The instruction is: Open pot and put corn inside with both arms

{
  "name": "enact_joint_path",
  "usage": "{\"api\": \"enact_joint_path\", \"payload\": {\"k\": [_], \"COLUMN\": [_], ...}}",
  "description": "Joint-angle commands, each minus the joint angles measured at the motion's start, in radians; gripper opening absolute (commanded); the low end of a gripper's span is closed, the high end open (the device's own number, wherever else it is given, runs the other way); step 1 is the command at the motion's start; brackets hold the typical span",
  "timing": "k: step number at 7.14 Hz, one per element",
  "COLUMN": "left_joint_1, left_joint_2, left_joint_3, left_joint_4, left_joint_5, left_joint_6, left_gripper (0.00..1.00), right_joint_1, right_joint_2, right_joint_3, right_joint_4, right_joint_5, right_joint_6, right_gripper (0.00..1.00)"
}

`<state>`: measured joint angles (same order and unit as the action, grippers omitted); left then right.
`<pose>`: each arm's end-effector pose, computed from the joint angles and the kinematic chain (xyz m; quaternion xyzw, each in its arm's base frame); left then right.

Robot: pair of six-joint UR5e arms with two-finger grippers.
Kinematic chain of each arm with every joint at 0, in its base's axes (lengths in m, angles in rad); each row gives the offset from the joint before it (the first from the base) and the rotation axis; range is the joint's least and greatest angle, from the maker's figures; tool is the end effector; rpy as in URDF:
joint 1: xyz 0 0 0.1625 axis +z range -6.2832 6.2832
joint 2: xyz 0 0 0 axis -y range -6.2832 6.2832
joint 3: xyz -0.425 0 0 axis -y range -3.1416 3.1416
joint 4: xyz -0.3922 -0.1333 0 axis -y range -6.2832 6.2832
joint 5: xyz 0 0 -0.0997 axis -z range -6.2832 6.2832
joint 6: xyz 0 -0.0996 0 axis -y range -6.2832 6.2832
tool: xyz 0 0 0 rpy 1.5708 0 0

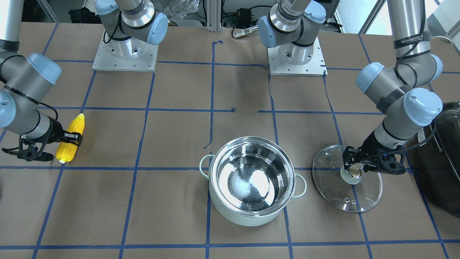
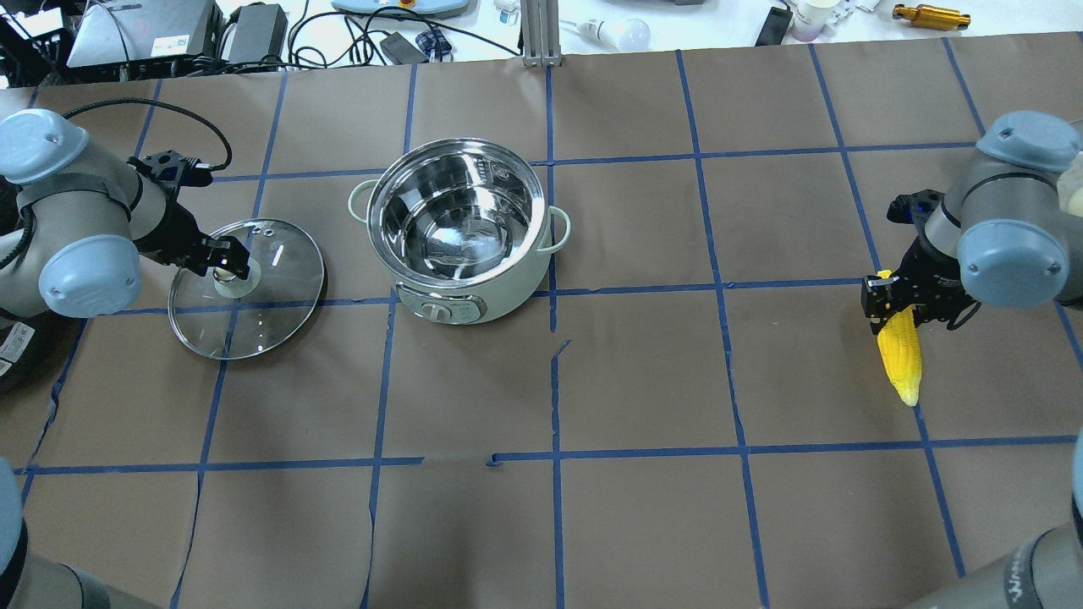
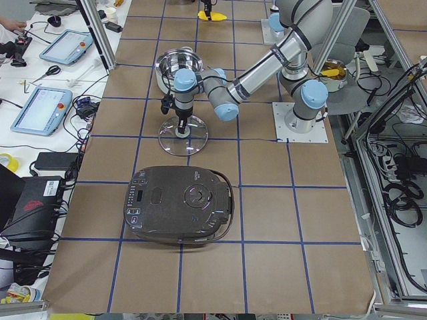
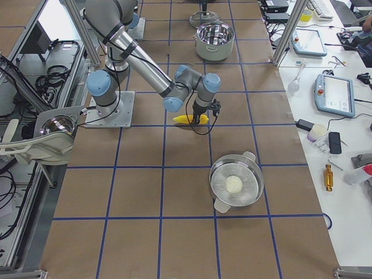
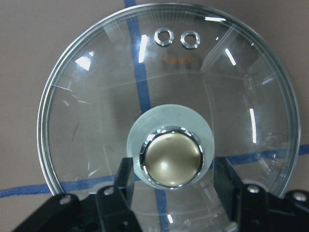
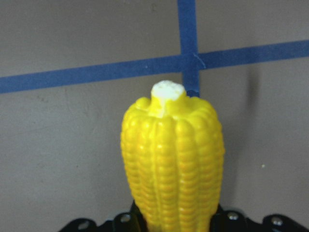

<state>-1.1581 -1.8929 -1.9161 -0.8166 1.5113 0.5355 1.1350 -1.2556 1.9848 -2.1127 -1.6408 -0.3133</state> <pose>0.0933 -0.5601 0.2325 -0.0626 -0.9967 0.0521 0.0066 -0.0981 -0.5099 0.1891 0.0576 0.9933 0.0997 0.0018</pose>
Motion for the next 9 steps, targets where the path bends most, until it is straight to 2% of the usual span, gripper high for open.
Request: {"api": "enact_joint_path", "payload": {"k": [1, 2, 3, 4, 5, 6, 7, 8, 9], "left_joint_1": [0.000, -0.003, -0.006, -0.017, -0.023, -0.038, -0.069, -0.084, -0.087], "left_joint_2": [0.015, 0.034, 0.070, 0.115, 0.161, 0.213, 0.254, 0.277, 0.320], "left_joint_3": [0.006, 0.028, 0.043, 0.067, 0.127, 0.193, 0.262, 0.288, 0.298], "left_joint_4": [-0.001, -0.013, -0.044, -0.132, -0.254, -0.418, -0.521, -0.542, -0.579], "left_joint_5": [0.003, 0.015, 0.030, 0.042, 0.040, 0.029, 0.027, 0.036, 0.035], "left_joint_6": [-0.012, -0.011, -0.009, -0.011, -0.012, -0.046, -0.066, -0.072, -0.112], "left_gripper": [0.85, 0.96, 1.00, 1.00, 1.00, 1.00, 1.00, 1.00, 1.00], "right_joint_1": [0.061, 0.144, 0.204, 0.274, 0.398, 0.508, 0.616, 0.690, 0.721], "right_joint_2": [-0.011, -0.010, -0.002, 0.001, 0.004, 0.028, 0.083, 0.155, 0.221], "right_joint_3": [-0.070, -0.157, -0.244, -0.314, -0.378, -0.456, -0.577, -0.697, -0.790], "right_joint_4": [0.026, 0.098, 0.187, 0.244, 0.246, 0.267, 0.368, 0.408, 0.419], "right_joint_5": [-0.001, -0.001, 0.007, 0.016, 0.012, 0.015, 0.019, 0.056, 0.161], "right_joint_6": [0.058, 0.124, 0.211, 0.232, 0.271, 0.433, 0.559, 0.670, 0.778], "right_gripper": [0.00, 0.00, 0.01, 0.02, 0.03, 0.06, 0.05, 0.05, 0.05]}}
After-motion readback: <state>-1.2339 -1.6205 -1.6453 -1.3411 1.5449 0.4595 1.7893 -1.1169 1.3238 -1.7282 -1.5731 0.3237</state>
